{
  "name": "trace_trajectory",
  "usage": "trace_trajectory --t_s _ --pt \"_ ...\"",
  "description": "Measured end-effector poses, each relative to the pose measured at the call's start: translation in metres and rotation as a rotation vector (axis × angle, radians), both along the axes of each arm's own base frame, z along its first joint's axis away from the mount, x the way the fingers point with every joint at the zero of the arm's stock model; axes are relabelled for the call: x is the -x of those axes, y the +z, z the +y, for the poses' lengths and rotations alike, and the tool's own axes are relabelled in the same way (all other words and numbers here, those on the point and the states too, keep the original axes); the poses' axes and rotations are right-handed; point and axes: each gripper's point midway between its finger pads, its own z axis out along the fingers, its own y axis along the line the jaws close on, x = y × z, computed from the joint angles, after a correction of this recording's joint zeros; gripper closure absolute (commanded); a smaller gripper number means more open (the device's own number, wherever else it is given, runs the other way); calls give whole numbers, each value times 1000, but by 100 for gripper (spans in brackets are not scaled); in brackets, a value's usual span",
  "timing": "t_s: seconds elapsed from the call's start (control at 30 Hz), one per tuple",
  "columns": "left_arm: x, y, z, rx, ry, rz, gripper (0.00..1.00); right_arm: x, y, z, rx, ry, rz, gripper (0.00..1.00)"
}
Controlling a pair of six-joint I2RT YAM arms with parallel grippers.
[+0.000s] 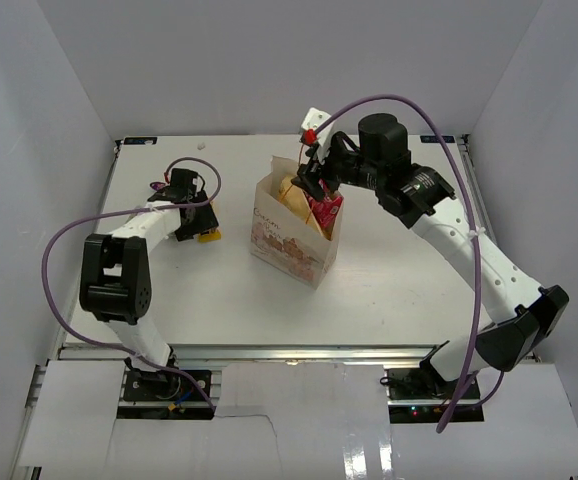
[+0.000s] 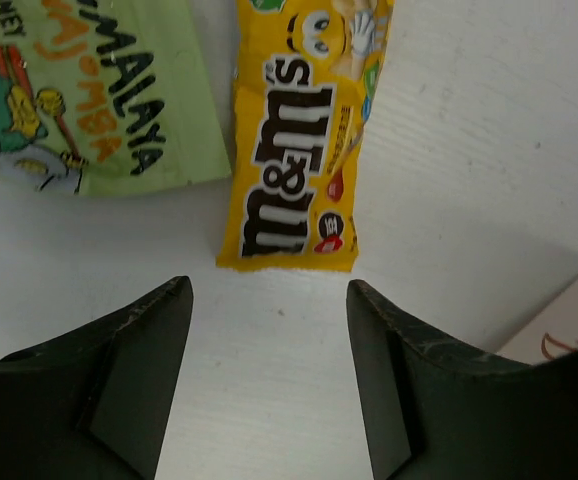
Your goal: Place the snacks into the paper bag
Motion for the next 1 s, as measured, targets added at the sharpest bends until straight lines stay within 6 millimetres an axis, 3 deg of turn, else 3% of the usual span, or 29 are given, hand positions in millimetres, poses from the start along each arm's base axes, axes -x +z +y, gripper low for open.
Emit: trace_trajectory --t_s 0.17,0.33,0.53,0.7,0.83,0.93,1.0 --pt "-25 -16 0 -31 -46 20 34 -4 1 -19 -5 -51 -8 29" --pt "-33 -25 1 -45 -82 36 55 -10 4 -32 -29 -85 5 29" --pt "-33 -26 -2 -14 -110 14 72 -9 2 -37 -51 -66 43 27" --pt "-8 -21 -11 47 -153 -8 82 15 7 -28 -100 90 95 26" --pt "19 7 -22 116 -206 -87 86 38 15 -21 -142 197 141 27" --pt "40 56 -32 172 -256 -255 88 53 21 -16 -182 259 199 28" --pt "55 99 -40 214 -297 -413 88 65 23 -11 -205 297 246 28"
